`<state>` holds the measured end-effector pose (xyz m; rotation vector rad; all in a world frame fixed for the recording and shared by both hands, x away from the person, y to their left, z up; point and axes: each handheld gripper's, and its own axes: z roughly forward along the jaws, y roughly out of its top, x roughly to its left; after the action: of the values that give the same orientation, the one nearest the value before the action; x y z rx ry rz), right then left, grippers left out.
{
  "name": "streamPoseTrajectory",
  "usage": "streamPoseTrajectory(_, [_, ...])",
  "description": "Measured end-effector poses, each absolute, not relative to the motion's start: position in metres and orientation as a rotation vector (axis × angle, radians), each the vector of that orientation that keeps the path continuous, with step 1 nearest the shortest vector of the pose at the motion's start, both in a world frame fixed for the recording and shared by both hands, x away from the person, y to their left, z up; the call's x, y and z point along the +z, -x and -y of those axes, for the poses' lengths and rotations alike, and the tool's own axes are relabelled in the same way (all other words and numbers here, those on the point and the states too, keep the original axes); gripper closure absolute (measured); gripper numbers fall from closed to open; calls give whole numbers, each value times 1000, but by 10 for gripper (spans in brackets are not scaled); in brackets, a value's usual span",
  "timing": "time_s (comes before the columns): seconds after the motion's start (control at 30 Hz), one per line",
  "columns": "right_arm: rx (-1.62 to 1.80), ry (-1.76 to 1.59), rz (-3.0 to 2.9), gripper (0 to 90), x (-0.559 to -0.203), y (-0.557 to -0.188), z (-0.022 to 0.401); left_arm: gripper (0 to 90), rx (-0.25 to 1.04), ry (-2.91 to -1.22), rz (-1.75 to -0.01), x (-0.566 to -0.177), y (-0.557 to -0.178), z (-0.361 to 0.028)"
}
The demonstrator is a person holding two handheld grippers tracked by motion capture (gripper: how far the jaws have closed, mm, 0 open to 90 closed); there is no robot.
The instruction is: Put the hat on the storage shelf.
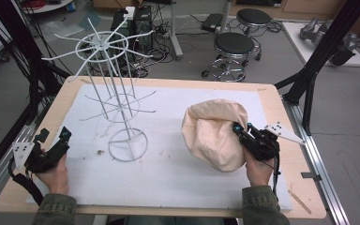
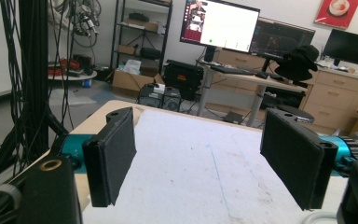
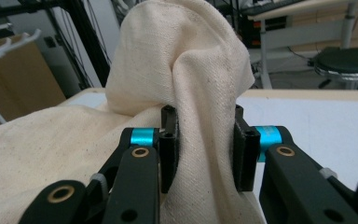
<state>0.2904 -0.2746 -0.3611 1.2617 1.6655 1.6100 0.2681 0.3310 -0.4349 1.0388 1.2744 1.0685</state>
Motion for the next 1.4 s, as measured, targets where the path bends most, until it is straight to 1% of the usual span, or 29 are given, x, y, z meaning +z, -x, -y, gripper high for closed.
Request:
streamPoseTrajectory(0.07, [1627, -1252, -1658, 694, -358, -289, 274, 265, 1067, -1035, -1277, -435, -268, -331])
streamPoseTrajectory(0.2, [1742, -1200, -1619, 693, -341, -288, 274, 266, 1068, -1033, -1276, -434, -267, -330])
streamPoseTrajectory(0.43, [1886, -1197, -1582, 689, -322, -298, 278, 265, 1065, -1027, -1282, -434, -267, -332])
streamPoseTrajectory(0.8, [1902, -1096, -1568, 683, -298, -295, 270, 265, 1046, -1018, -1286, -434, -267, -332])
streamPoseTrajectory(1.4, [1970, -941, -1540, 682, -237, -285, 238, 265, 1012, -1027, -1281, -435, -267, -326])
